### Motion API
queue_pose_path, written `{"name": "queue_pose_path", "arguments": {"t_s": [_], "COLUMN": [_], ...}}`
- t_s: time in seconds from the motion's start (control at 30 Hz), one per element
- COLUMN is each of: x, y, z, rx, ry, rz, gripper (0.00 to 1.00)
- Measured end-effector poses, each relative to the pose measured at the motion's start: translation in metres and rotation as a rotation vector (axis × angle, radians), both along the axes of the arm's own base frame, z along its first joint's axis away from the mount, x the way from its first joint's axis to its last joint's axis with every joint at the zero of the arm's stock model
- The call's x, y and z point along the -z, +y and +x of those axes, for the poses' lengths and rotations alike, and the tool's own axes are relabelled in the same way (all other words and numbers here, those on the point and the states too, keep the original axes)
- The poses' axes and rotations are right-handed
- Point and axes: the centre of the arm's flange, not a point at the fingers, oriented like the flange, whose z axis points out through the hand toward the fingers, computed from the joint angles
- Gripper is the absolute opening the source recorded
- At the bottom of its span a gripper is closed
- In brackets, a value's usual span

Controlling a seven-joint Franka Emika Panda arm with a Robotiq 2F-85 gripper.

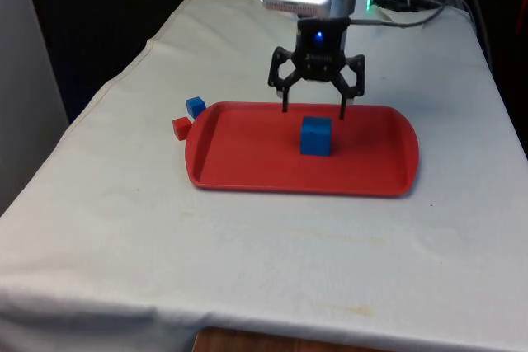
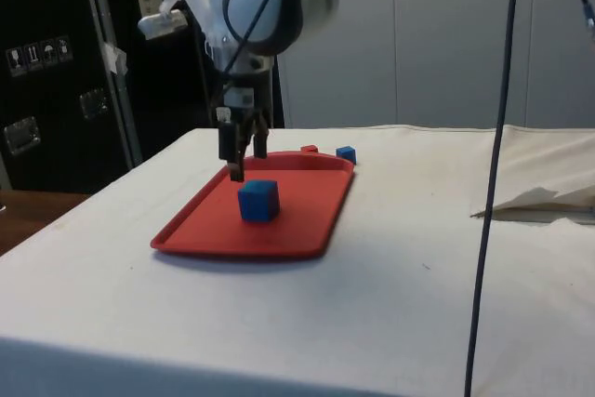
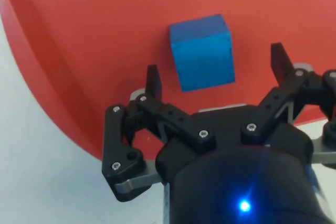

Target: Pick up the largest block and place it onto the tray.

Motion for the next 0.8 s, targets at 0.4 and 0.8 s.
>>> {"name": "queue_pose_path", "arguments": {"t_s": [0.4, 0.8], "x": [-0.045, -0.074], "y": [-0.011, -0.015], "z": [0.002, 0.003], "rx": [-0.001, -0.005], "ry": [-0.026, -0.044], "rz": [0.022, 0.037], "gripper": [1.00, 1.00]}}
